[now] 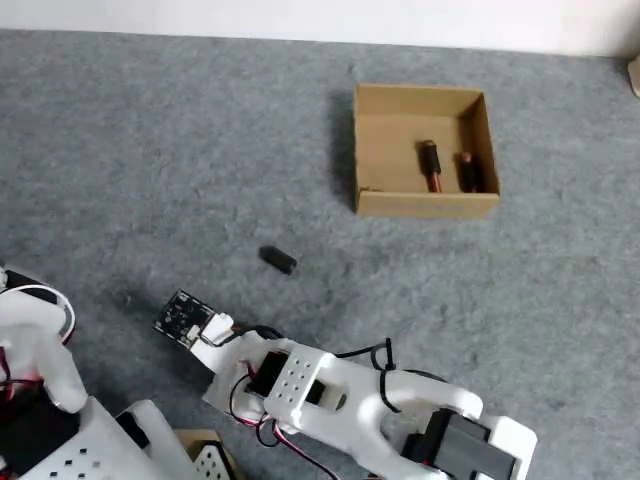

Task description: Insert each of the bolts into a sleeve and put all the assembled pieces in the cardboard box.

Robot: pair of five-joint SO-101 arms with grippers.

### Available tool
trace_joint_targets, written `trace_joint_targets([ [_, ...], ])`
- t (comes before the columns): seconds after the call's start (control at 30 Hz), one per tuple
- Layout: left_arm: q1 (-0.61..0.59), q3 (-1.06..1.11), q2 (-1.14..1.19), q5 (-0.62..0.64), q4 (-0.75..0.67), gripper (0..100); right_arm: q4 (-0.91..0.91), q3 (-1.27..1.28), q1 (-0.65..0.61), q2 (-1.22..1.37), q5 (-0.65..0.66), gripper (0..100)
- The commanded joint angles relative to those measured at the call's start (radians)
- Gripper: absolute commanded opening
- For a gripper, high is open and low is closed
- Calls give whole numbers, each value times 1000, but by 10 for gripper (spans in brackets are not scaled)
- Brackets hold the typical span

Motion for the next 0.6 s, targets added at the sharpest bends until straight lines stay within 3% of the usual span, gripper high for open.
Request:
trace_joint_targets([
  [0.0,-13,-38,-13,-2,3,5,-16,-22,10,-2,-5,303],
  [0.17,-13,-38,-13,-2,5,5,-15,-21,15,-2,0,170],
  [0.4,-13,-38,-13,-3,18,5,-15,-21,15,-2,0,142],
  [0.5,-13,-38,-13,-3,18,5,-15,-21,15,-2,0,0],
  [0.57,-13,-38,-13,-3,18,5,-15,-21,15,-2,0,16],
])
